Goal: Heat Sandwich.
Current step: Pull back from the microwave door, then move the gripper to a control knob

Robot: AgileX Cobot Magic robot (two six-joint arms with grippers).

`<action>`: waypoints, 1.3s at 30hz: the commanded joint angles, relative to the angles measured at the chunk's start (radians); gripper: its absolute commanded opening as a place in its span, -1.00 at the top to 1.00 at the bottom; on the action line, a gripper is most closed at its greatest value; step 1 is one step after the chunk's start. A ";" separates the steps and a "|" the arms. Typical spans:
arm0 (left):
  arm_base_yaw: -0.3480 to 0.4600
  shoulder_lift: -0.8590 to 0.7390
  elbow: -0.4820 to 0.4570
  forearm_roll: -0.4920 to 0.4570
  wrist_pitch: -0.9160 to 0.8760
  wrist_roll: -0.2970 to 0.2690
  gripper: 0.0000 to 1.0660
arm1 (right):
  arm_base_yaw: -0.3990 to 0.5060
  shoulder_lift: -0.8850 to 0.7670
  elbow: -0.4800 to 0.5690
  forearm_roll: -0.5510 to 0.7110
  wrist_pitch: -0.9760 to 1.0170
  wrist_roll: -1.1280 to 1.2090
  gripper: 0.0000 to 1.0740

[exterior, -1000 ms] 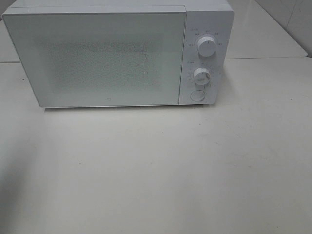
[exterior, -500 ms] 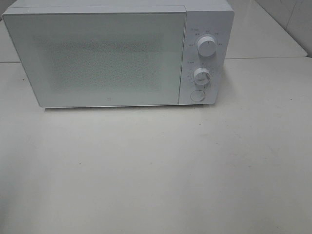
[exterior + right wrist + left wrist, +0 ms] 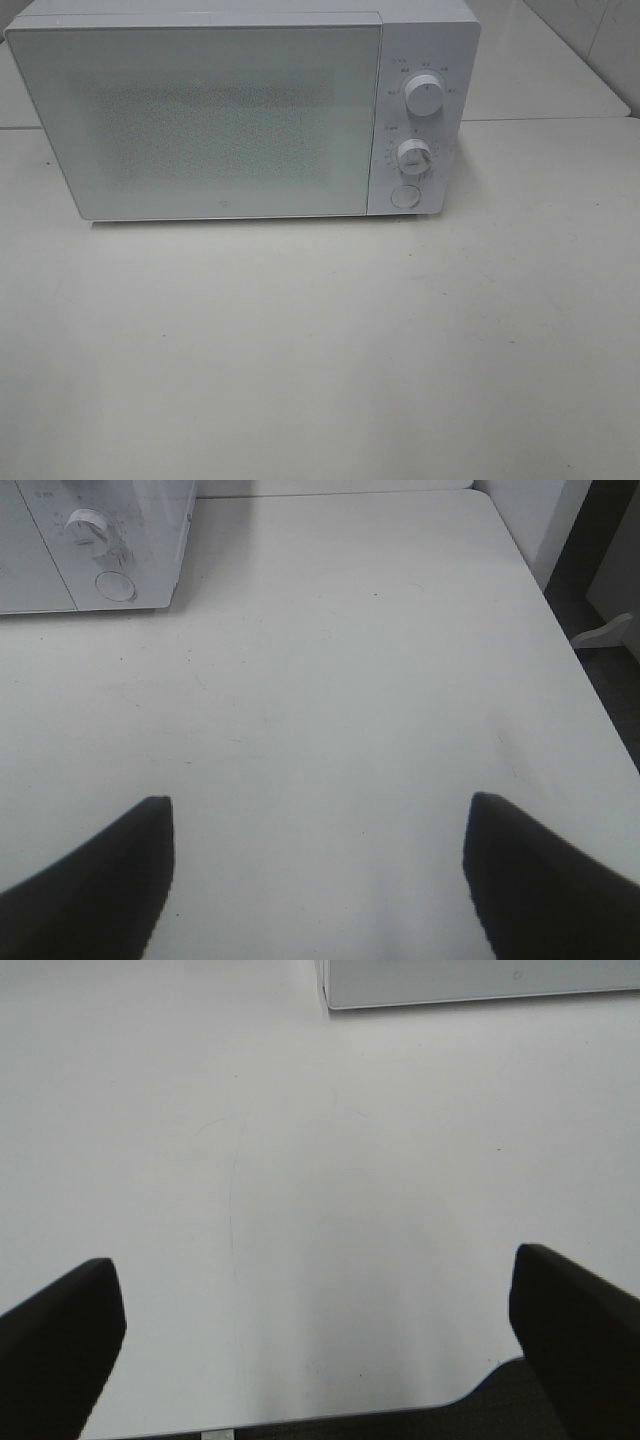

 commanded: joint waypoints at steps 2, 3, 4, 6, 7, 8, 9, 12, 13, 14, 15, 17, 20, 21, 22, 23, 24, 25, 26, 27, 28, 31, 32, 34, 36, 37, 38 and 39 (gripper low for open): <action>0.003 -0.054 0.004 -0.002 -0.002 -0.009 -0.90 | -0.007 -0.026 0.001 -0.004 -0.004 -0.005 -0.42; 0.003 -0.067 0.004 -0.002 -0.002 -0.009 -0.90 | -0.007 -0.026 0.001 -0.004 -0.004 -0.005 -0.42; 0.003 -0.067 0.004 -0.002 -0.002 -0.009 -0.90 | -0.007 -0.026 0.001 -0.004 -0.004 -0.005 -0.42; 0.003 -0.123 0.004 -0.001 -0.002 -0.009 -0.90 | -0.007 -0.026 0.001 -0.004 -0.004 -0.005 -0.42; 0.003 -0.147 0.004 -0.001 -0.002 -0.009 -0.90 | -0.007 -0.026 0.001 -0.004 -0.004 -0.005 -0.42; 0.003 -0.171 0.004 -0.001 -0.002 -0.009 -0.90 | -0.007 -0.026 0.001 -0.004 -0.004 -0.005 -0.42; 0.003 -0.171 0.004 -0.001 -0.002 -0.009 -0.90 | -0.007 -0.026 0.001 -0.004 -0.004 -0.005 -0.42; 0.003 -0.197 0.004 -0.001 -0.003 -0.008 -0.90 | -0.007 -0.026 0.001 -0.004 -0.004 -0.004 -0.42; 0.003 -0.197 0.004 -0.001 -0.003 -0.008 -0.90 | -0.007 -0.026 0.001 -0.004 -0.004 -0.004 -0.42; 0.003 -0.197 0.004 -0.001 -0.003 -0.009 -0.90 | -0.007 -0.026 0.001 -0.004 -0.004 -0.004 -0.42; 0.003 -0.200 0.004 -0.001 -0.003 -0.009 -0.90 | -0.007 -0.020 0.001 -0.004 -0.004 -0.005 -0.42; 0.003 -0.203 0.004 -0.001 -0.003 -0.009 -0.90 | -0.007 -0.019 0.001 -0.004 -0.004 -0.004 -0.42; 0.003 -0.203 0.004 -0.001 -0.003 -0.009 -0.90 | -0.007 -0.017 0.001 -0.004 -0.004 -0.004 -0.42; 0.003 -0.203 0.004 -0.001 -0.003 -0.009 -0.90 | -0.007 -0.017 0.001 -0.004 -0.004 -0.004 -0.42; 0.003 -0.203 0.004 -0.001 -0.003 -0.009 -0.90 | -0.007 -0.017 0.001 -0.004 -0.004 -0.004 -0.42; 0.003 -0.203 0.004 -0.001 -0.003 -0.009 -0.90 | -0.007 -0.017 0.001 -0.004 -0.004 -0.004 -0.42; 0.003 -0.199 0.004 -0.001 -0.003 -0.009 -0.90 | -0.007 -0.017 0.001 -0.004 -0.004 -0.004 -0.42; 0.003 -0.199 0.004 -0.001 -0.003 -0.009 -0.90 | -0.007 -0.017 0.001 -0.004 -0.004 -0.004 -0.42; 0.003 -0.199 0.004 -0.001 -0.003 -0.009 -0.90 | -0.007 -0.017 0.001 -0.004 -0.004 -0.004 -0.42; 0.003 -0.199 0.004 -0.001 -0.003 -0.009 -0.90 | -0.007 -0.017 0.001 -0.004 -0.004 -0.004 -0.42; 0.003 -0.199 0.004 -0.001 -0.003 -0.009 -0.90 | -0.007 -0.017 0.001 -0.004 -0.004 -0.004 -0.42; 0.003 -0.199 0.004 -0.001 -0.003 -0.009 -0.90 | -0.007 -0.017 0.001 -0.004 -0.004 -0.004 -0.42; 0.003 -0.199 0.004 -0.001 -0.003 -0.009 -0.90 | -0.007 -0.017 0.001 -0.004 -0.004 -0.004 -0.42; 0.003 -0.199 0.004 -0.001 -0.003 -0.009 -0.90 | -0.007 -0.017 0.001 -0.004 -0.004 -0.004 -0.42; 0.003 -0.199 0.004 -0.001 -0.003 -0.009 -0.90 | -0.007 -0.017 0.001 -0.004 -0.004 -0.004 -0.42; 0.003 -0.199 0.004 -0.001 -0.003 -0.009 -0.90 | -0.007 -0.017 0.001 -0.004 -0.004 -0.004 -0.42; 0.003 -0.199 0.004 -0.001 -0.003 -0.009 -0.90 | -0.007 -0.017 0.001 -0.004 -0.004 -0.004 -0.42; 0.003 -0.199 0.004 -0.001 -0.003 -0.009 -0.90 | -0.007 -0.017 0.001 -0.004 -0.004 -0.004 -0.42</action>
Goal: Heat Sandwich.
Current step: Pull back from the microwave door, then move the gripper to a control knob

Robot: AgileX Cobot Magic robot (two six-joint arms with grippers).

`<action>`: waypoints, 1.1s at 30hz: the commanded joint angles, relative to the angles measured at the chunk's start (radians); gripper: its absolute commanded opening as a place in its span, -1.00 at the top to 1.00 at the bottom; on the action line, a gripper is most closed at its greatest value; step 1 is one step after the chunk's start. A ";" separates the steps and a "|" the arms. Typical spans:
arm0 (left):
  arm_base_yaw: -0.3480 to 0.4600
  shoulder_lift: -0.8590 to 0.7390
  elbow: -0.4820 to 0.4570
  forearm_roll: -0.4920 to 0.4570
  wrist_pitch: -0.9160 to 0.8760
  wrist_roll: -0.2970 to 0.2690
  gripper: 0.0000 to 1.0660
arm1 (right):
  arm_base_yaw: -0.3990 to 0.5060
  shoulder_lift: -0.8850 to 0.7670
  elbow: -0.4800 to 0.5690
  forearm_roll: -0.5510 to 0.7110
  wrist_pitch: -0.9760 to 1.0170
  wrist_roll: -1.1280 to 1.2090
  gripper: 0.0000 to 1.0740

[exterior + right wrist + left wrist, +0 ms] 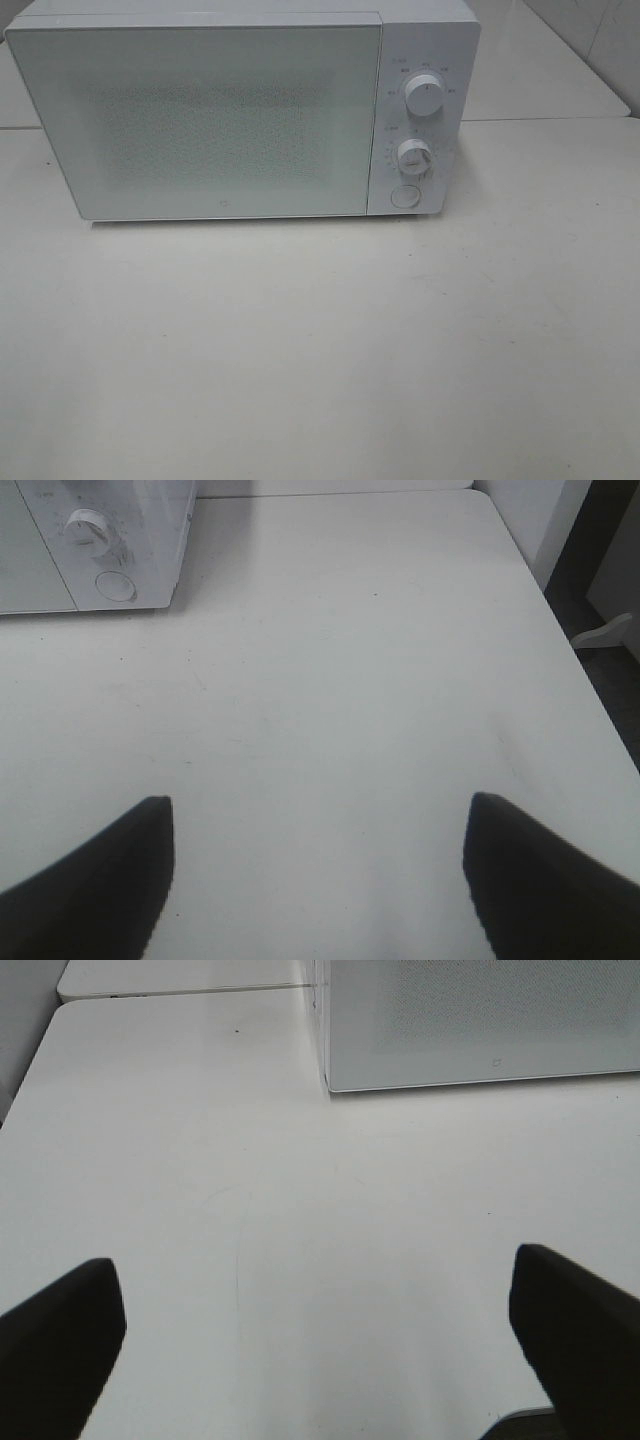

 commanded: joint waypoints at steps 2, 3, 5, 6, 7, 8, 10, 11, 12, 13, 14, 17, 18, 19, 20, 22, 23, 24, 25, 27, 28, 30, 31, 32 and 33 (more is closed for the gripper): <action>0.003 -0.025 0.003 -0.001 -0.003 -0.009 -0.90 | -0.007 -0.017 0.001 -0.004 -0.004 -0.004 -0.42; 0.003 -0.025 0.003 -0.001 -0.003 -0.009 -0.90 | -0.007 -0.017 0.001 -0.004 -0.004 -0.004 -0.42; 0.003 -0.025 0.003 -0.001 -0.003 -0.009 -0.90 | -0.007 -0.017 0.001 -0.004 -0.004 -0.004 -0.42; 0.003 -0.025 0.003 -0.001 -0.003 -0.009 -0.90 | -0.007 -0.017 0.001 -0.004 -0.004 -0.004 -0.42; 0.003 -0.025 0.003 -0.001 -0.003 -0.009 -0.90 | -0.007 -0.017 0.001 -0.004 -0.004 -0.004 -0.42; 0.003 -0.025 0.003 -0.001 -0.003 -0.009 -0.90 | -0.007 -0.017 0.001 -0.004 -0.004 -0.004 -0.42; 0.003 -0.025 0.003 -0.001 -0.003 -0.009 -0.90 | -0.007 -0.017 0.001 -0.004 -0.004 -0.004 -0.42; 0.003 -0.025 0.003 -0.001 -0.003 -0.009 -0.90 | -0.007 -0.017 0.001 -0.004 -0.004 -0.004 -0.42; 0.003 -0.025 0.003 -0.001 -0.003 -0.009 -0.90 | -0.007 -0.017 0.001 -0.004 -0.004 -0.004 -0.42; 0.003 -0.025 0.003 -0.001 -0.003 -0.009 -0.90 | -0.007 -0.017 0.001 -0.004 -0.004 -0.004 -0.42; 0.003 -0.025 0.003 -0.001 -0.003 -0.009 -0.90 | -0.007 -0.017 0.001 -0.004 -0.004 -0.004 -0.42; 0.003 -0.025 0.003 -0.001 -0.003 -0.009 -0.90 | -0.007 -0.017 0.001 -0.004 -0.004 -0.004 -0.42; 0.003 -0.025 0.003 -0.001 -0.003 -0.009 -0.90 | -0.007 -0.017 0.001 -0.004 -0.004 -0.004 -0.42; 0.003 -0.025 0.003 -0.001 -0.003 -0.009 -0.90 | -0.007 -0.017 0.001 -0.004 -0.004 -0.005 -0.42; 0.003 -0.025 0.003 -0.001 -0.003 -0.009 -0.90 | -0.007 -0.017 0.001 -0.004 -0.004 -0.005 -0.42; 0.003 -0.025 0.003 -0.001 -0.003 -0.009 -0.90 | -0.007 -0.017 0.001 -0.004 -0.004 -0.005 -0.42; 0.003 -0.025 0.003 -0.001 -0.003 -0.009 -0.90 | -0.007 -0.017 0.001 -0.004 -0.004 -0.005 -0.42; 0.003 -0.025 0.003 -0.001 -0.003 -0.009 -0.90 | -0.007 -0.017 0.001 -0.004 -0.004 -0.005 -0.42; 0.003 -0.025 0.003 -0.001 -0.003 -0.009 -0.90 | -0.007 -0.017 0.001 -0.004 -0.004 -0.005 -0.42; 0.003 -0.025 0.003 -0.001 -0.003 -0.009 -0.90 | -0.007 -0.017 0.001 -0.004 -0.005 -0.005 -0.44; 0.003 -0.025 0.003 -0.001 -0.003 -0.009 -0.90 | -0.007 -0.017 -0.001 -0.004 -0.007 -0.005 -0.45; 0.003 -0.025 0.003 -0.001 -0.003 -0.009 -0.90 | -0.007 -0.013 -0.019 -0.006 -0.019 -0.006 -0.50; 0.003 -0.025 0.003 -0.001 -0.003 -0.009 -0.90 | -0.007 -0.013 -0.019 -0.006 -0.019 -0.006 -0.50; 0.003 -0.025 0.003 -0.001 -0.003 -0.009 -0.90 | -0.007 -0.007 -0.025 -0.008 -0.024 -0.006 -0.53; 0.003 -0.025 0.003 -0.001 -0.003 -0.009 -0.90 | -0.007 0.001 -0.033 -0.008 -0.029 -0.006 -0.55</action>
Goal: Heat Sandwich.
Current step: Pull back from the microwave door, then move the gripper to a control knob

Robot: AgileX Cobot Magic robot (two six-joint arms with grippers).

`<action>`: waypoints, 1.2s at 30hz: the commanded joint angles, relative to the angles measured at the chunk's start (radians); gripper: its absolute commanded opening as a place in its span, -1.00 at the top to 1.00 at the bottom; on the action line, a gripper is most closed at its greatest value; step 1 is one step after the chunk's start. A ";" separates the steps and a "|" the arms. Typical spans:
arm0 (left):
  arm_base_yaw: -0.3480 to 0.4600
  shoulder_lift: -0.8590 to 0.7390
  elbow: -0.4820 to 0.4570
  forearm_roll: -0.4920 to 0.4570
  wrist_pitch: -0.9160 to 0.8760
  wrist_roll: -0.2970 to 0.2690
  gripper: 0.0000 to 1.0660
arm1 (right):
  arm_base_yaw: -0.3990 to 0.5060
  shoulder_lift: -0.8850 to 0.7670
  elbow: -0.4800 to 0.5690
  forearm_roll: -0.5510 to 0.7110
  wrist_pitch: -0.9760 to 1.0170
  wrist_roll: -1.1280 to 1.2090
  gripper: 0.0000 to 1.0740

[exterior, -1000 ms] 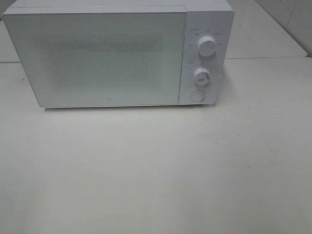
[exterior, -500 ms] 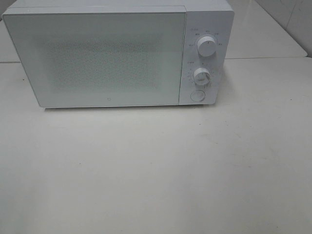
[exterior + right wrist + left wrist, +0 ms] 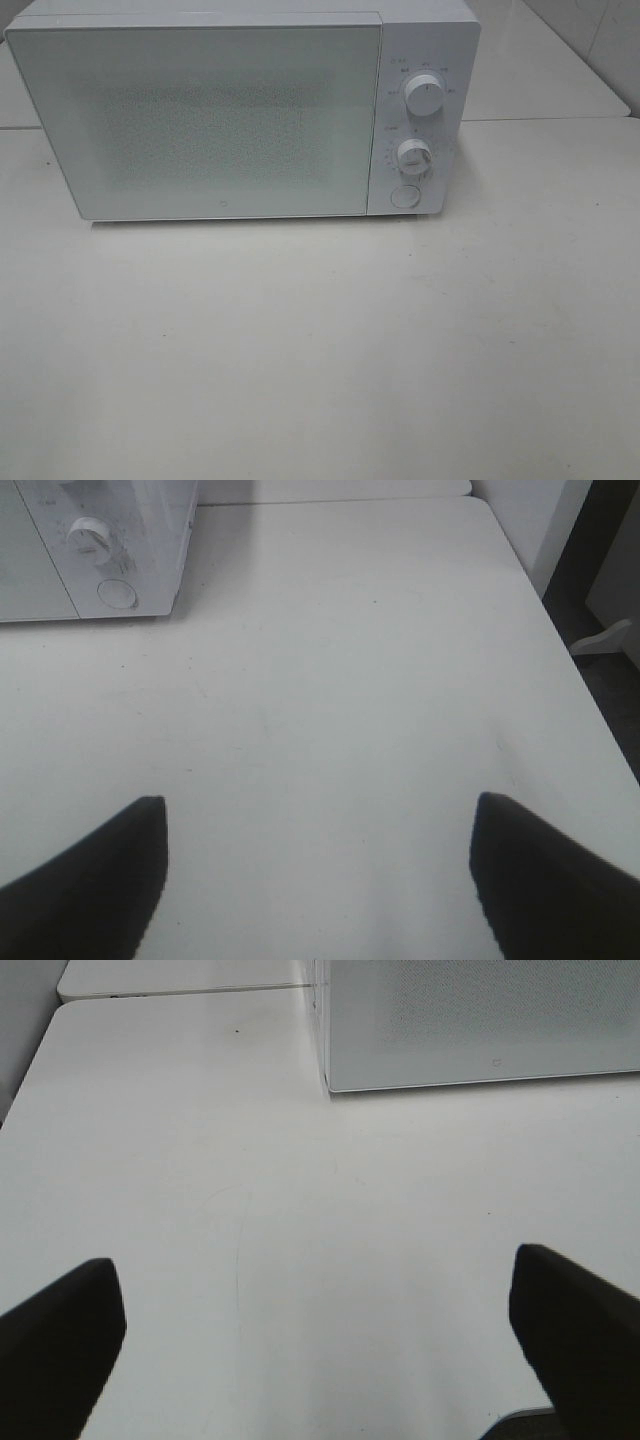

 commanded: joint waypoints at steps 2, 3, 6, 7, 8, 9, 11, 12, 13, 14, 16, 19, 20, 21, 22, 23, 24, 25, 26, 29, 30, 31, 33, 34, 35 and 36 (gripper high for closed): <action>0.003 -0.025 0.003 -0.001 -0.003 -0.009 -0.90 | -0.007 0.041 -0.038 -0.008 -0.048 -0.006 -0.59; 0.003 -0.025 0.003 -0.001 -0.003 -0.009 -0.90 | -0.007 0.041 -0.038 -0.008 -0.048 -0.006 -0.59; 0.003 -0.025 0.003 -0.001 -0.003 -0.009 -0.90 | -0.007 0.101 -0.037 -0.008 -0.121 -0.006 -0.58; 0.003 -0.025 0.003 -0.001 -0.003 -0.009 -0.90 | -0.007 0.101 -0.037 -0.008 -0.121 -0.006 -0.58; 0.003 -0.025 0.003 -0.001 -0.003 -0.009 -0.90 | -0.007 0.118 -0.037 -0.008 -0.146 -0.006 -0.58; 0.003 -0.025 0.003 -0.001 -0.003 -0.009 -0.90 | -0.007 0.136 -0.037 -0.008 -0.166 -0.006 -0.58; 0.003 -0.025 0.003 -0.001 -0.003 -0.009 -0.90 | -0.007 0.189 -0.033 -0.008 -0.246 -0.003 -0.56; 0.003 -0.025 0.003 -0.001 -0.003 -0.009 -0.90 | -0.007 0.189 -0.033 -0.008 -0.246 -0.003 -0.56; 0.003 -0.025 0.003 -0.001 -0.003 -0.009 -0.90 | -0.007 0.204 -0.032 -0.007 -0.266 0.000 -0.55; 0.003 -0.025 0.003 -0.001 -0.003 -0.009 -0.90 | -0.007 0.246 -0.032 -0.007 -0.313 0.001 -0.55; 0.003 -0.025 0.003 -0.001 -0.003 -0.009 -0.90 | -0.007 0.263 -0.032 -0.007 -0.330 0.001 -0.54; 0.003 -0.025 0.003 -0.001 -0.003 -0.009 -0.90 | -0.007 0.347 -0.032 -0.007 -0.415 0.001 -0.52; 0.003 -0.025 0.003 -0.001 -0.003 -0.009 -0.90 | -0.007 0.364 -0.032 -0.007 -0.431 0.001 -0.52; 0.003 -0.025 0.003 -0.001 -0.003 -0.009 -0.90 | -0.007 0.364 -0.032 -0.007 -0.431 0.001 -0.52; 0.003 -0.025 0.003 -0.001 -0.003 -0.009 -0.90 | -0.007 0.386 -0.032 -0.007 -0.451 0.001 -0.51; 0.003 -0.025 0.003 -0.001 -0.003 -0.009 -0.90 | -0.007 0.424 -0.032 -0.005 -0.484 0.001 -0.50; 0.003 -0.025 0.003 -0.001 -0.003 -0.009 -0.90 | -0.007 0.445 -0.032 -0.005 -0.502 0.001 -0.49; 0.003 -0.025 0.003 -0.001 -0.003 -0.009 -0.90 | -0.007 0.445 -0.032 -0.005 -0.502 0.001 -0.49; 0.003 -0.025 0.003 -0.001 -0.003 -0.009 -0.90 | -0.007 0.465 -0.032 -0.004 -0.521 0.003 -0.49; 0.003 -0.025 0.003 -0.001 -0.003 -0.009 -0.90 | -0.007 0.538 -0.032 -0.004 -0.587 0.014 -0.47; 0.003 -0.025 0.003 -0.001 -0.003 -0.009 -0.90 | -0.007 0.553 -0.032 -0.004 -0.598 0.021 -0.47; 0.003 -0.025 0.003 -0.001 -0.003 -0.009 -0.90 | -0.007 0.553 -0.032 -0.004 -0.598 0.021 -0.47; 0.003 -0.025 0.003 -0.001 -0.003 -0.009 -0.90 | -0.007 0.609 -0.032 -0.004 -0.637 0.032 -0.45; 0.003 -0.025 0.003 -0.001 -0.003 -0.009 -0.90 | -0.007 0.628 -0.032 -0.004 -0.651 0.032 -0.45; 0.003 -0.025 0.003 -0.001 -0.003 -0.009 -0.90 | -0.007 0.628 -0.032 -0.004 -0.651 0.032 -0.45; 0.003 -0.025 0.003 -0.001 -0.003 -0.009 -0.90 | -0.007 0.643 -0.032 -0.004 -0.666 0.032 -0.45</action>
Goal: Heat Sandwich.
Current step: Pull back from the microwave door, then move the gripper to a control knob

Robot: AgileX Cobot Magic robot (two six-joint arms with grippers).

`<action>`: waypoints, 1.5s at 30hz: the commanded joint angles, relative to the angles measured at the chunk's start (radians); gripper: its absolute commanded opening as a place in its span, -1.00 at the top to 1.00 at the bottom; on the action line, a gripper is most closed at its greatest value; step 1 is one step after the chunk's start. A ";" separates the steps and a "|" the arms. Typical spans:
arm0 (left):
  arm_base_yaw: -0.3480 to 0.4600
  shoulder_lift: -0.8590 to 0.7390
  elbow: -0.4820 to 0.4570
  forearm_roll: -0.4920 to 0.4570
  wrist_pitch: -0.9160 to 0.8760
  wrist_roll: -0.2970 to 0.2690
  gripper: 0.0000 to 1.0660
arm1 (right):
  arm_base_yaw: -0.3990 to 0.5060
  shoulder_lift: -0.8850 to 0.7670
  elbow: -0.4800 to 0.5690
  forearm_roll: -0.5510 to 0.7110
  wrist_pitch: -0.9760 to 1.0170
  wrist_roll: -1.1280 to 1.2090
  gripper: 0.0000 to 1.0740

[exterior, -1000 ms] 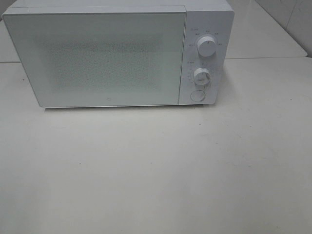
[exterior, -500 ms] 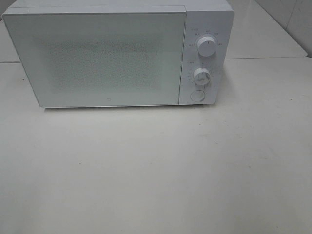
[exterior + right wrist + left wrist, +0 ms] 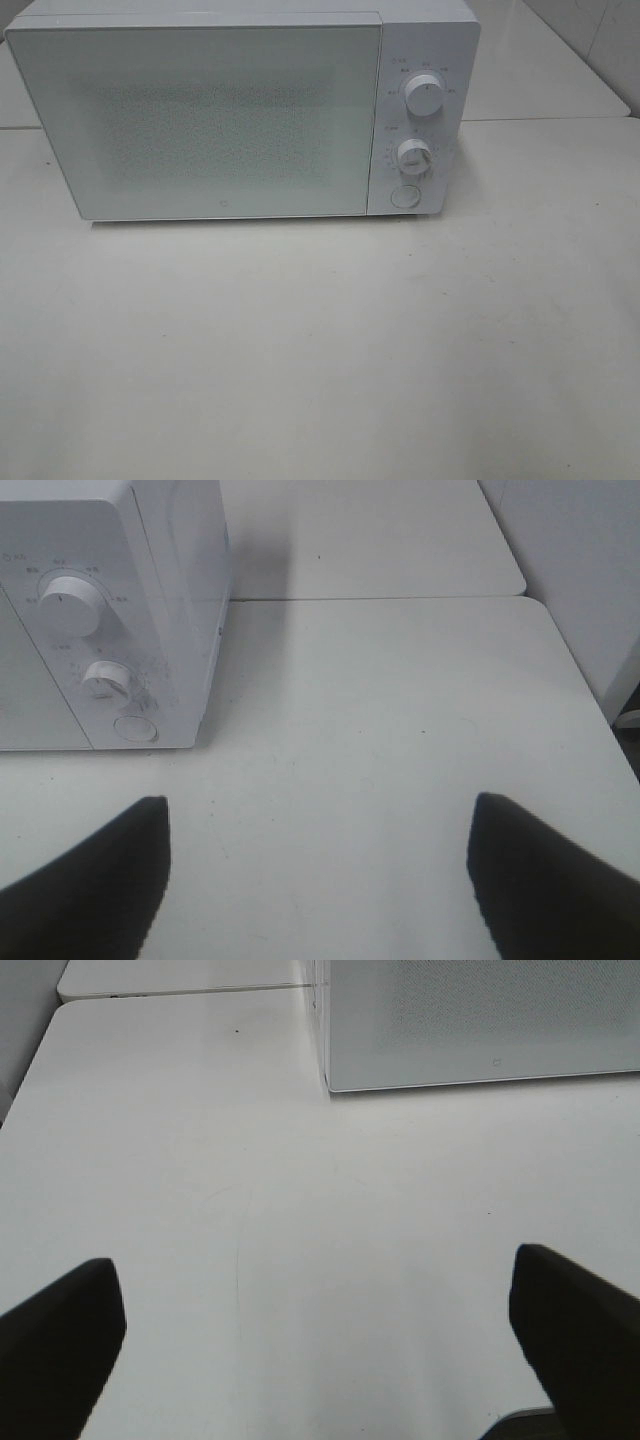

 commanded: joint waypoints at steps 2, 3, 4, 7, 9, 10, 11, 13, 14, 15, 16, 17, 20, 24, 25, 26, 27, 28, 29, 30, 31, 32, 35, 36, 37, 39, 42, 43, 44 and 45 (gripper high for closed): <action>0.003 -0.025 0.003 -0.001 -0.003 -0.009 -0.90 | -0.007 0.076 -0.003 -0.004 -0.075 0.009 -0.43; 0.003 -0.025 0.003 -0.001 -0.003 -0.009 -0.90 | -0.007 0.096 -0.003 -0.004 -0.091 0.009 -0.42; 0.003 -0.025 0.003 -0.001 -0.003 -0.009 -0.90 | -0.007 0.096 -0.003 -0.004 -0.091 0.009 -0.42; 0.003 -0.025 0.003 -0.001 -0.003 -0.009 -0.90 | -0.007 0.173 -0.003 -0.004 -0.157 0.009 -0.42; 0.003 -0.025 0.003 -0.001 -0.003 -0.009 -0.90 | -0.007 0.191 -0.003 -0.004 -0.173 0.010 -0.42; 0.003 -0.025 0.003 -0.001 -0.003 -0.009 -0.90 | -0.007 0.226 -0.003 -0.004 -0.205 0.024 -0.42; 0.003 -0.025 0.003 -0.001 -0.003 -0.009 -0.90 | -0.007 0.244 -0.003 -0.004 -0.222 0.033 -0.42; 0.003 -0.025 0.003 -0.001 -0.003 -0.009 -0.90 | -0.007 0.276 -0.003 -0.004 -0.252 0.049 -0.42; 0.003 -0.025 0.003 -0.001 -0.003 -0.009 -0.90 | -0.007 0.276 -0.003 -0.004 -0.252 0.049 -0.42; 0.003 -0.025 0.003 -0.001 -0.003 -0.009 -0.90 | -0.007 0.311 -0.003 -0.004 -0.283 0.058 -0.42; 0.003 -0.025 0.003 -0.001 -0.003 -0.009 -0.90 | -0.007 0.329 -0.003 -0.004 -0.298 0.064 -0.42; 0.003 -0.025 0.003 -0.001 -0.003 -0.009 -0.90 | -0.007 0.343 -0.003 -0.004 -0.309 0.069 -0.42; 0.003 -0.025 0.003 -0.001 -0.003 -0.009 -0.90 | -0.007 0.390 -0.003 -0.008 -0.355 0.076 -0.42; 0.003 -0.025 0.003 -0.001 -0.003 -0.009 -0.90 | -0.005 0.435 -0.002 -0.008 -0.409 0.076 -0.42; 0.003 -0.025 0.003 -0.001 -0.003 -0.009 -0.90 | -0.005 0.457 0.015 -0.004 -0.474 0.075 -0.42; 0.003 -0.025 0.003 -0.001 -0.003 -0.009 -0.90 | -0.005 0.466 0.033 -0.002 -0.516 0.075 -0.42; 0.003 -0.025 0.003 -0.001 -0.003 -0.009 -0.90 | -0.005 0.479 0.054 0.008 -0.573 0.075 -0.42; 0.003 -0.025 0.003 -0.001 -0.003 -0.009 -0.90 | -0.001 0.502 0.095 0.047 -0.669 0.064 -0.42; 0.003 -0.025 0.003 -0.001 -0.003 -0.009 -0.90 | -0.001 0.502 0.095 0.047 -0.669 0.064 -0.42; 0.003 -0.025 0.003 -0.001 -0.003 -0.009 -0.90 | 0.009 0.514 0.117 0.075 -0.719 0.048 -0.42; 0.003 -0.025 0.003 -0.001 -0.003 -0.009 -0.90 | 0.024 0.526 0.137 0.103 -0.766 0.022 -0.42; 0.003 -0.025 0.003 -0.001 -0.003 -0.009 -0.90 | 0.057 0.550 0.169 0.165 -0.850 -0.046 -0.42; 0.003 -0.025 0.003 -0.001 -0.003 -0.009 -0.90 | 0.098 0.577 0.197 0.234 -0.921 -0.135 -0.42; 0.003 -0.025 0.003 -0.001 -0.003 -0.009 -0.90 | 0.121 0.592 0.208 0.275 -0.957 -0.175 -0.42; 0.003 -0.025 0.003 -0.001 -0.003 -0.009 -0.90 | 0.165 0.621 0.223 0.351 -1.012 -0.234 -0.42; 0.003 -0.025 0.003 -0.001 -0.003 -0.009 -0.90 | 0.189 0.638 0.229 0.390 -1.039 -0.257 -0.42; 0.003 -0.025 0.003 -0.001 -0.003 -0.009 -0.90 | 0.287 0.701 0.242 0.525 -1.137 -0.340 -0.42; 0.003 -0.025 0.003 -0.001 -0.003 -0.009 -0.90 | 0.287 0.701 0.242 0.525 -1.137 -0.340 -0.42; 0.003 -0.025 0.003 -0.001 -0.003 -0.009 -0.90 | 0.308 0.713 0.242 0.551 -1.156 -0.359 -0.42; 0.003 -0.025 0.003 -0.001 -0.003 -0.009 -0.90 | 0.334 0.730 0.242 0.581 -1.182 -0.375 -0.42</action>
